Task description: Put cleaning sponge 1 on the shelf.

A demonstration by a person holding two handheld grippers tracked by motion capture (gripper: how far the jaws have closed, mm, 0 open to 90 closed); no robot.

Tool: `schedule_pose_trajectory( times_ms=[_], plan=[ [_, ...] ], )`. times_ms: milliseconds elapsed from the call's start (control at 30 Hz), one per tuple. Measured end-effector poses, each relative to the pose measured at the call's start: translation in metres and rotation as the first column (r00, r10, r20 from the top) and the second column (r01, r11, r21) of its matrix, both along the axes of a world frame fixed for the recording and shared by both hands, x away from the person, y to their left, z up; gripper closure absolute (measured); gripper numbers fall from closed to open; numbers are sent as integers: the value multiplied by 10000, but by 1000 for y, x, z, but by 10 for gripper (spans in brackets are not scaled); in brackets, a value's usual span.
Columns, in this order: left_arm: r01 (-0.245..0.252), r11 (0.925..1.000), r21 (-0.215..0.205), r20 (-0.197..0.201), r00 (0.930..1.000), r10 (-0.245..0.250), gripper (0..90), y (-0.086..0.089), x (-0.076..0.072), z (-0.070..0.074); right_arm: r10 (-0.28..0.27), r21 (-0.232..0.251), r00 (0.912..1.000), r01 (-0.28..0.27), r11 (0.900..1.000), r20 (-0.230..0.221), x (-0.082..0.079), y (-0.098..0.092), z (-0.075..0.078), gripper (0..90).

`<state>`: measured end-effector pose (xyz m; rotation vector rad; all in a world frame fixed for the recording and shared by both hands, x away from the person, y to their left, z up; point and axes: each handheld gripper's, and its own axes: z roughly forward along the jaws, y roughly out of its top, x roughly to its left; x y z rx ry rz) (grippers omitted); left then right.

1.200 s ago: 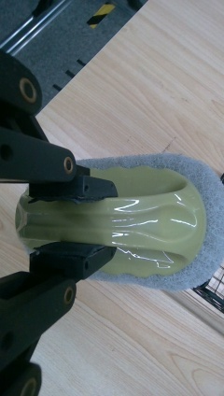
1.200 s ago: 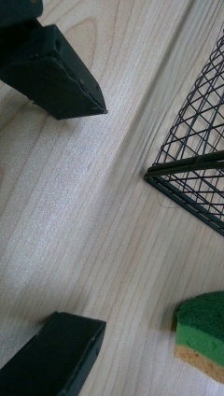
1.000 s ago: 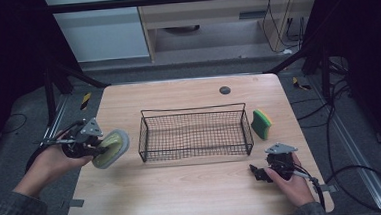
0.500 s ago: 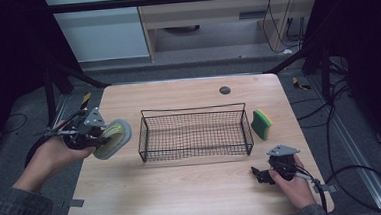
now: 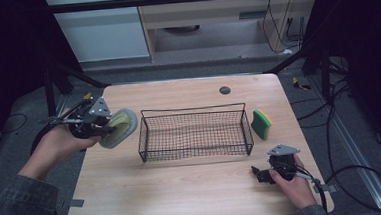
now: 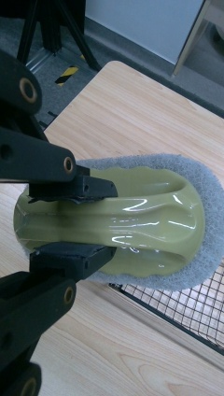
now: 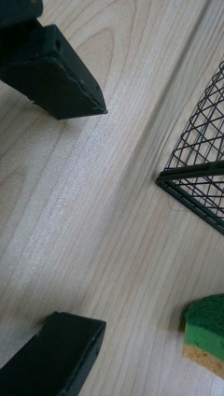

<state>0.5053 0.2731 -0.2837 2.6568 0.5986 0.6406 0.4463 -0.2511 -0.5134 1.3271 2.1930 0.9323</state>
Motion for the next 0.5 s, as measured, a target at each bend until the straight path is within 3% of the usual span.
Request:
schedule_pose_trajectory(
  times_ms=[200,467,500],
  plan=[
    [175,9990,408,136,9997,-181,705,-9,-3,3,18,-23,10000,-17,10000,35,-1,-1,0,7],
    [323,9987,387,76,9994,-326,704,-10,2,4,60,3,10000,-60,10000,-13,0,-1,0,5],
    [533,9981,295,95,9985,-536,704,-12,2,5,89,-27,10000,-89,10000,-4,0,-1,0,5]
  ],
)
